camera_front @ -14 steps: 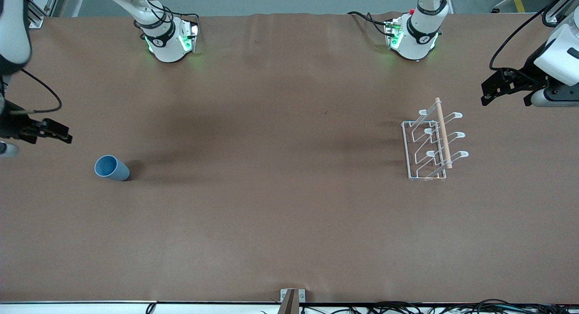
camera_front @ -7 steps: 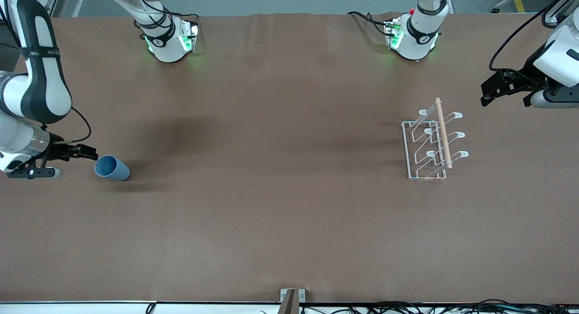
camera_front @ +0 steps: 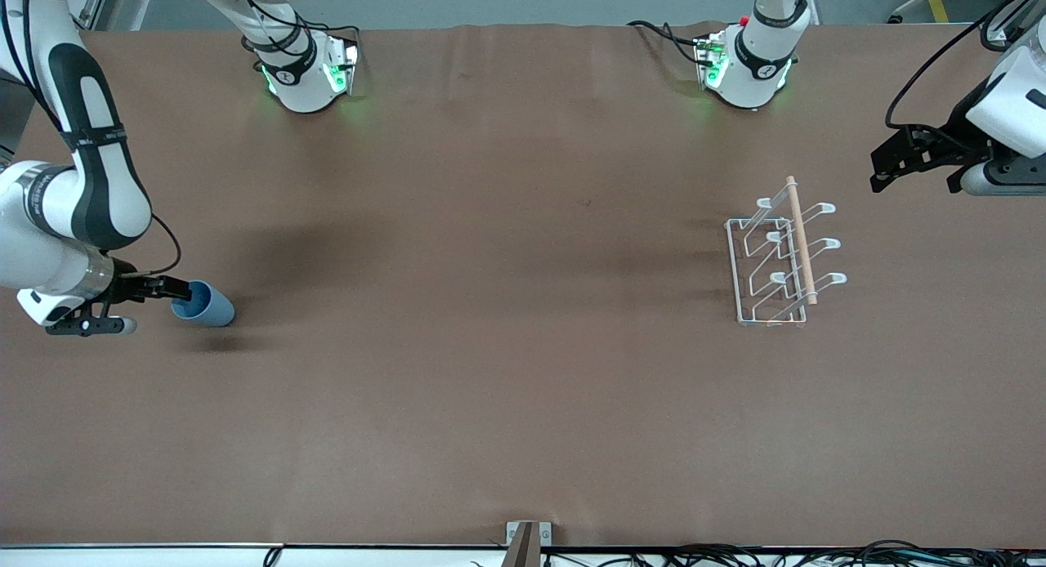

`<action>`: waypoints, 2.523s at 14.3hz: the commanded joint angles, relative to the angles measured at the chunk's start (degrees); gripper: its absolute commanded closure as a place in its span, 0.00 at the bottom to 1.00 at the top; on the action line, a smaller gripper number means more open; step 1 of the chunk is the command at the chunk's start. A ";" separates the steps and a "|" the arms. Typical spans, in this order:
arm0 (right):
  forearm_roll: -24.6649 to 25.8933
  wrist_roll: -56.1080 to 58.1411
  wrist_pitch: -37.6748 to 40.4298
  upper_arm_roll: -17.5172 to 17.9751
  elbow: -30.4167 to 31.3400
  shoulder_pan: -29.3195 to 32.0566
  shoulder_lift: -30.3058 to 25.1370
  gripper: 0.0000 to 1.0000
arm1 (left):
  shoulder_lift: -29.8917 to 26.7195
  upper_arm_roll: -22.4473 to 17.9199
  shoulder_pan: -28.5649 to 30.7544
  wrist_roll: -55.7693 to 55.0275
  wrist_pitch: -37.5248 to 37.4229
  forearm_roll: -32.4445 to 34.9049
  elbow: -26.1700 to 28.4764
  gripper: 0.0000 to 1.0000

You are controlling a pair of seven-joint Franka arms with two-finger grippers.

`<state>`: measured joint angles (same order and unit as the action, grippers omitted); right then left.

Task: Hang cup on cup holder
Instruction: 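Move the right gripper down to the blue cup's rim, then close the right gripper on the cup rim and lift it, then carry the cup to mid-table while the left gripper reaches toward it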

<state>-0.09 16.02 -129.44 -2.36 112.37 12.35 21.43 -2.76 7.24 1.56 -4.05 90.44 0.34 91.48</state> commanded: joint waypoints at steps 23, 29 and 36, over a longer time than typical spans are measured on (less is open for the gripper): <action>-6.30 -0.47 11.82 7.10 -3.72 -0.39 -3.24 0.98 | 0.83 -0.12 0.37 1.32 -0.26 -0.87 -1.31 0.00; -26.95 -0.03 21.85 10.69 -6.55 -1.80 -5.35 0.96 | 1.09 -0.03 0.20 1.32 -0.18 -0.96 -1.40 0.00; -49.45 -0.20 23.97 17.12 -6.11 -5.13 -5.09 0.96 | 1.27 0.06 -0.41 0.71 -0.18 -1.74 -1.40 0.00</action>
<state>-43.69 15.89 -105.93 14.17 105.19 8.29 17.12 -2.37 7.27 1.43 -3.97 90.44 -0.11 91.48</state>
